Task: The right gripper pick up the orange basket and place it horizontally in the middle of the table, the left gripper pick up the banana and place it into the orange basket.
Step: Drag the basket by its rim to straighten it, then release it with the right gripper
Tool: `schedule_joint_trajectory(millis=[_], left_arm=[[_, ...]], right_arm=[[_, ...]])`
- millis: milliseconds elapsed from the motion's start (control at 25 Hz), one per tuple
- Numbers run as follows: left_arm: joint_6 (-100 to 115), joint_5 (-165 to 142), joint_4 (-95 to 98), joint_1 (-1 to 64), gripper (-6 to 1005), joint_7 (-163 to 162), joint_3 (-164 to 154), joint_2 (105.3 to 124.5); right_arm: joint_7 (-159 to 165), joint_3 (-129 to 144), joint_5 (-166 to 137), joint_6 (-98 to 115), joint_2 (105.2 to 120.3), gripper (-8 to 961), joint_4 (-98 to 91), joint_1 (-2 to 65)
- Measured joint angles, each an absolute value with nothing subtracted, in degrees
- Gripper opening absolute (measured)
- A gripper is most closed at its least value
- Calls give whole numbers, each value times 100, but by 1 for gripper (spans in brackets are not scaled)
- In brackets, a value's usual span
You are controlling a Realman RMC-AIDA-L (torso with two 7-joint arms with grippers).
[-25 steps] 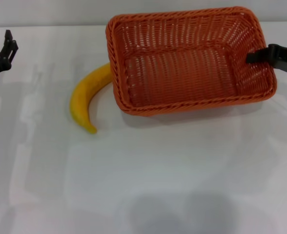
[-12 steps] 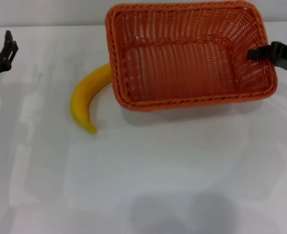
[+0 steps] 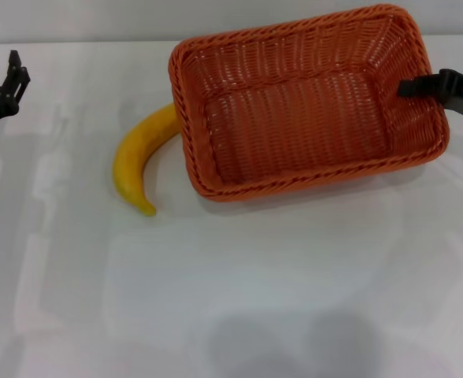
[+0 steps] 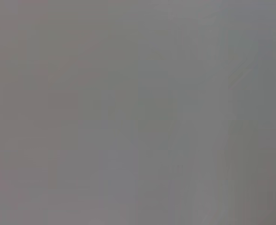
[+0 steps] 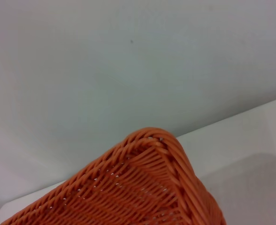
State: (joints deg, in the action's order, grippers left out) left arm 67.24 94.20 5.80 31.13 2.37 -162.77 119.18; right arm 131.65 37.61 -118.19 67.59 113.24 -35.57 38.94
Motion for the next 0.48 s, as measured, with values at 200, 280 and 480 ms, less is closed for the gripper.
schedule_joint_trajectory(millis=[200, 280, 480], left_arm=[[6724, 9419, 580, 3107, 861, 237, -16277, 11918], [6724, 9420, 580, 3101, 861, 237, -16277, 11918], [6724, 9422, 580, 3087, 861, 237, -16277, 11918]], right_arm=[[13095, 3766, -11721, 6774, 11335, 230, -3557, 3892], [12980, 3764, -11563, 6783, 11337, 229, -3549, 3867], [12847, 3775, -11458, 6758, 11372, 311, -3556, 3812]])
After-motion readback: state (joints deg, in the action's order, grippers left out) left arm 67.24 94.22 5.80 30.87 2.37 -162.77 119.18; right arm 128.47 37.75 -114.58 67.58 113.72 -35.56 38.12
